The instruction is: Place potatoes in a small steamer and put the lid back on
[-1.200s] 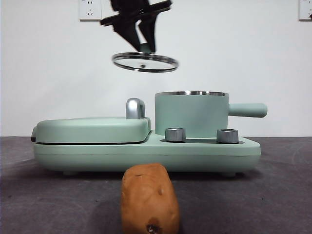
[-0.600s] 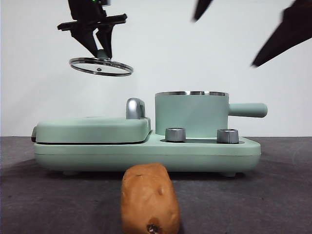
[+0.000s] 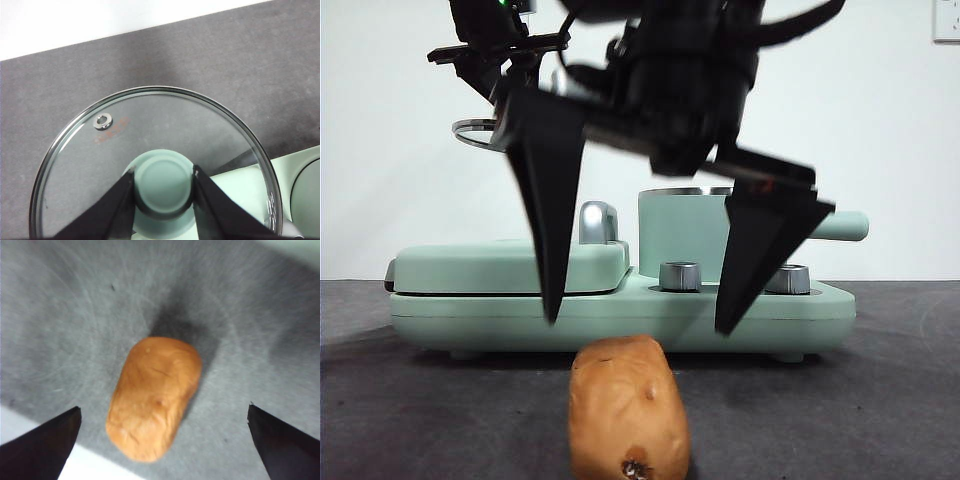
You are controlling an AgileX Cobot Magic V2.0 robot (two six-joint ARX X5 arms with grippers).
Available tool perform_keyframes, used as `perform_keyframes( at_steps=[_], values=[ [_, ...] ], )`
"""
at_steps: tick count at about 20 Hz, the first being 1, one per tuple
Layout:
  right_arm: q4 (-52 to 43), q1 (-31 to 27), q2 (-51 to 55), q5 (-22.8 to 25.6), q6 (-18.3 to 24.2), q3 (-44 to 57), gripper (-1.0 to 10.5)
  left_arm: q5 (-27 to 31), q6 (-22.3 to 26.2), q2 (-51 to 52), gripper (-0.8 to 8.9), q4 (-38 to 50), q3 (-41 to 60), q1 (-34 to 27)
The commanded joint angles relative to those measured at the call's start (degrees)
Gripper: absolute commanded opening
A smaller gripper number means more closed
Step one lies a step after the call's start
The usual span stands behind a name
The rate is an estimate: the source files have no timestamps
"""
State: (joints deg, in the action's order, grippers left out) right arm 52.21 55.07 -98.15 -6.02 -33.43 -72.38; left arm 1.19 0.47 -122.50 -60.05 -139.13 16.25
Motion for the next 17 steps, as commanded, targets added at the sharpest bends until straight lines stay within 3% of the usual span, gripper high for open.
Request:
perform_keyframes(
  at_steps=[1,9,12,13,17],
  values=[
    [-1.3,1.2,-2.9,0.0,-1.1,-1.1,5.7,-0.1,0.0,1.1,0.05,1.4,-2.4,0.2],
    [-2.6,1.4,-8.6,-4.8,-0.8,-1.1,4.4,-0.1,0.0,1.1,0.05,1.5,-2.4,0.2],
    [-2.6,1.5,-9.1,-4.4,-0.2,-1.1,2.2,-0.1,0.0,1.1,0.05,1.4,-2.4,0.2],
    [-2.5,1.5,-9.1,-4.4,-0.2,-1.1,1.9,-0.1,0.0,1.1,0.05,1.3,-2.4,0.2],
    [1.9,-0.2,-7.0,-4.7,1.3,-4.2,1.9,-0.1,0.0,1.1,0.05,1.3,-2.4,0.2]
  ],
)
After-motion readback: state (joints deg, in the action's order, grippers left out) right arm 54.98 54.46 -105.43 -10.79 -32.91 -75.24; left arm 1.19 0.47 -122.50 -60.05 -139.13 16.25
